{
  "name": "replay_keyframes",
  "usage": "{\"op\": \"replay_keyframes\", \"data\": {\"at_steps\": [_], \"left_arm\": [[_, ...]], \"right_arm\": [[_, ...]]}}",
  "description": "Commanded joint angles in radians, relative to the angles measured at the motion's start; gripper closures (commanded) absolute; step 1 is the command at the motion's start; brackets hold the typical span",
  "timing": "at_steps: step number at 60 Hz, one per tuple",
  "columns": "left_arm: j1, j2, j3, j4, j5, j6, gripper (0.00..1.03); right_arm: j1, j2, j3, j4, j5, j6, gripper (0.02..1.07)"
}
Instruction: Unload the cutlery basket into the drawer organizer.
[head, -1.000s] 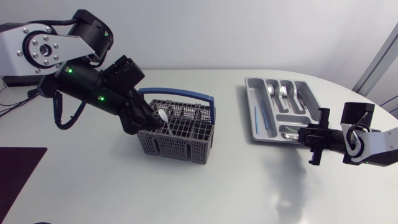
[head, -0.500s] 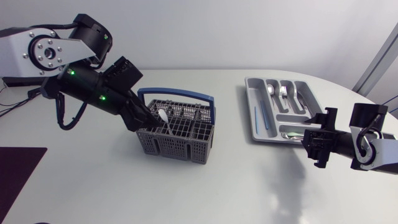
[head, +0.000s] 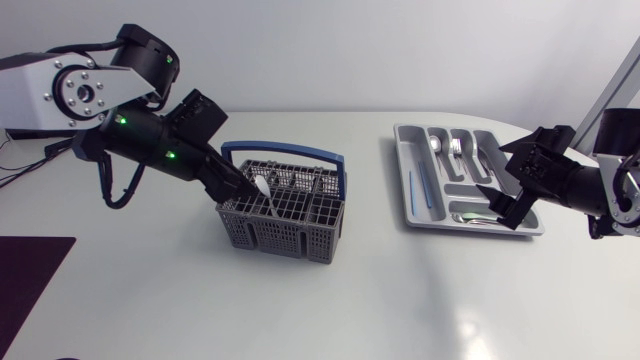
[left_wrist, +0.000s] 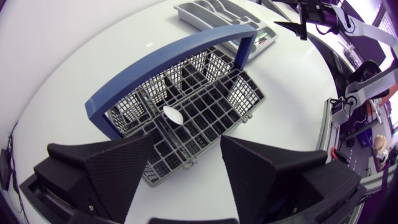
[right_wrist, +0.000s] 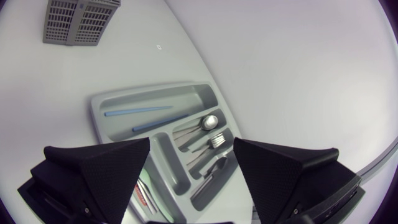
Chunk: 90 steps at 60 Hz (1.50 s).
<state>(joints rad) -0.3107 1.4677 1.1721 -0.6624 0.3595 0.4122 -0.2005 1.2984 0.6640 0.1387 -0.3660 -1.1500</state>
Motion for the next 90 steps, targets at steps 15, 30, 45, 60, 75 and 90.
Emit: {"op": "replay_keyframes", "data": {"at_steps": [15,30,45,60,75,90], "left_arm": [[-0.077,0.029,-0.115,0.193,-0.129,-0.271,0.18],[-0.137,0.011,-0.195,0.357,-0.289,-0.403,0.24],[-0.143,0.022,-0.204,0.445,-0.307,-0.463,0.36],[-0.179,0.077,-0.189,0.455,-0.333,-0.480,0.56],[-0.182,0.075,-0.189,0.458,-0.341,-0.486,0.87],[-0.183,0.036,-0.212,0.465,-0.341,-0.478,0.92]], "right_arm": [[0.107,-0.142,-0.090,-0.070,0.006,0.153,0.09],[0.128,-0.182,-0.167,-0.056,0.010,0.153,0.09],[0.161,-0.252,-0.224,-0.057,0.032,0.144,0.09],[0.161,-0.272,-0.236,-0.054,0.032,0.134,0.09],[0.161,-0.284,-0.242,-0.057,0.032,0.119,0.09],[0.162,-0.292,-0.254,-0.059,0.032,0.108,0.09]]}}
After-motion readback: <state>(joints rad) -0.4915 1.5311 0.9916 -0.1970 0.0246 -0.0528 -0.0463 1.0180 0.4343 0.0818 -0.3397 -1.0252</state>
